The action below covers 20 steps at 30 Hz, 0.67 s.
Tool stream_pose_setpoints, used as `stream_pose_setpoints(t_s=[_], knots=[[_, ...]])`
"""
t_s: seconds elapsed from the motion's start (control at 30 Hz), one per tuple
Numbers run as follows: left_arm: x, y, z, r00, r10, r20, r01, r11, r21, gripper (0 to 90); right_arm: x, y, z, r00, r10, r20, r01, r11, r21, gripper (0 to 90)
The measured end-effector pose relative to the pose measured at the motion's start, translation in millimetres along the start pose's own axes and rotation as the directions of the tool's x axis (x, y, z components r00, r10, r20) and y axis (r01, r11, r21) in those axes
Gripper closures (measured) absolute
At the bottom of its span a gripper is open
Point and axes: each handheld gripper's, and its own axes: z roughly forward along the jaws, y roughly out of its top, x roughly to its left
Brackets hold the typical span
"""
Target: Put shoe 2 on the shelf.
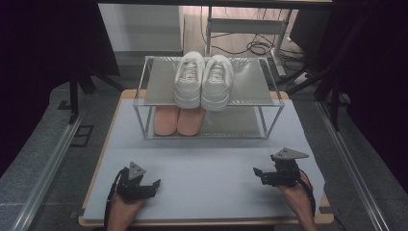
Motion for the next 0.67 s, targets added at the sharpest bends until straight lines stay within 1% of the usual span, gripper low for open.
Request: stream_pose_setpoints(t_s=[0.07, 0.23, 0.33, 0.4, 0.63, 0.67], knots=[[0.0, 0.0, 0.0, 1.0, 0.0, 0.0, 0.0, 1.0, 0.0, 17.2, 0.6, -7.0, 3.6, 0.9999, 0.0, 0.012, 0.0, 1.0, 0.015, 9.4], [0.0, 0.0, 0.0, 1.0, 0.001, -0.001, -0.001, 1.0, -0.001, 17.1, 2.3, -23.1, 16.1, 0.9998, 0.001, 0.022, -0.002, 0.999, 0.053, 3.2], [0.0, 0.0, 0.0, 1.0, 0.0, 0.0, 0.0, 1.0, 0.0, 17.1, 2.8, -32.1, 24.6, 0.9994, 0.005, 0.035, -0.008, 0.996, 0.083, 1.7], [0.0, 0.0, 0.1, 1.0, 0.001, -0.001, -0.001, 1.0, 0.0, 17.1, 0.9, -34.2, 26.2, 0.9995, 0.02, 0.026, -0.022, 0.997, 0.079, 1.5], [-0.1, -0.1, 0.1, 1.0, 0.0, -0.003, 0.0, 1.0, 0.001, 16.8, 1.7, -35.0, 26.6, 0.9993, 0.016, 0.033, -0.019, 0.997, 0.077, 1.1], [0.4, 0.0, 0.3, 1.0, -0.006, -0.002, 0.006, 1.0, 0.002, 16.1, 1.9, -34.9, 26.6, 0.9993, 0.015, 0.034, -0.018, 0.997, 0.077, 1.1]])
